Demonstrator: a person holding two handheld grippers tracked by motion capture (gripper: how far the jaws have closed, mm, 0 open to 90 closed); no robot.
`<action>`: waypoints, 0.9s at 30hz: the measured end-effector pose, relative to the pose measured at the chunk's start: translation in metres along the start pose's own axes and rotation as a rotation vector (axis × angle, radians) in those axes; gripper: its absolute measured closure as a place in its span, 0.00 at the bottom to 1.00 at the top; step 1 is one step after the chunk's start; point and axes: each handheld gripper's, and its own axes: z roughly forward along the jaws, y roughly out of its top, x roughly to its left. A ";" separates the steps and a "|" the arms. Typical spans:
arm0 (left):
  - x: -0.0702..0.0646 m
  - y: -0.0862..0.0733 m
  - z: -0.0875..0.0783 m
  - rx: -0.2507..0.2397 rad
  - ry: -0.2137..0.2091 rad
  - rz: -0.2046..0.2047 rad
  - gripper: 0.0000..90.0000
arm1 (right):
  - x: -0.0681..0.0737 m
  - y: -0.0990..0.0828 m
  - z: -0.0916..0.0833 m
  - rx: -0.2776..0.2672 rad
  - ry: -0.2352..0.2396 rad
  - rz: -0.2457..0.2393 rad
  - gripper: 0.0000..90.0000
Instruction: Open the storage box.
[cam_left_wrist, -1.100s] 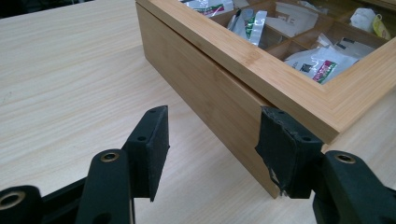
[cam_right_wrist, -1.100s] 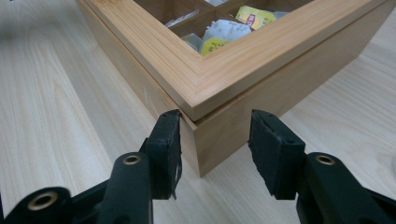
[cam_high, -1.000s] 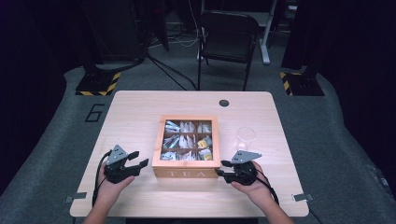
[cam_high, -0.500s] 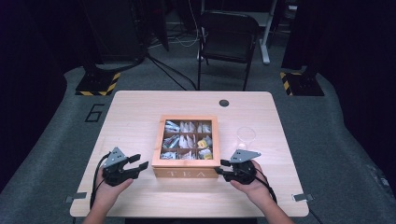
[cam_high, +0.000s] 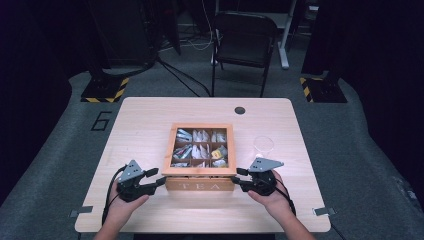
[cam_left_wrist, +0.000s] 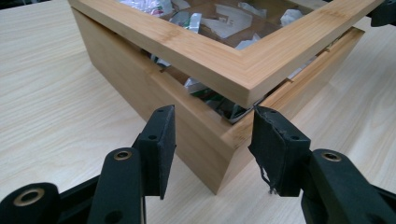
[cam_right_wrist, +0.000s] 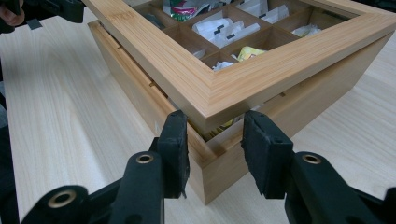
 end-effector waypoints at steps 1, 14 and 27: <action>-0.001 0.000 0.001 -0.002 -0.006 -0.008 0.55 | 0.000 0.000 0.000 -0.001 0.000 -0.001 0.67; -0.010 0.008 0.013 -0.025 -0.016 -0.014 0.55 | 0.000 0.000 -0.001 0.000 -0.001 -0.001 0.68; -0.010 0.015 0.011 -0.008 -0.009 -0.020 0.55 | 0.000 0.000 -0.002 -0.016 0.003 0.003 0.67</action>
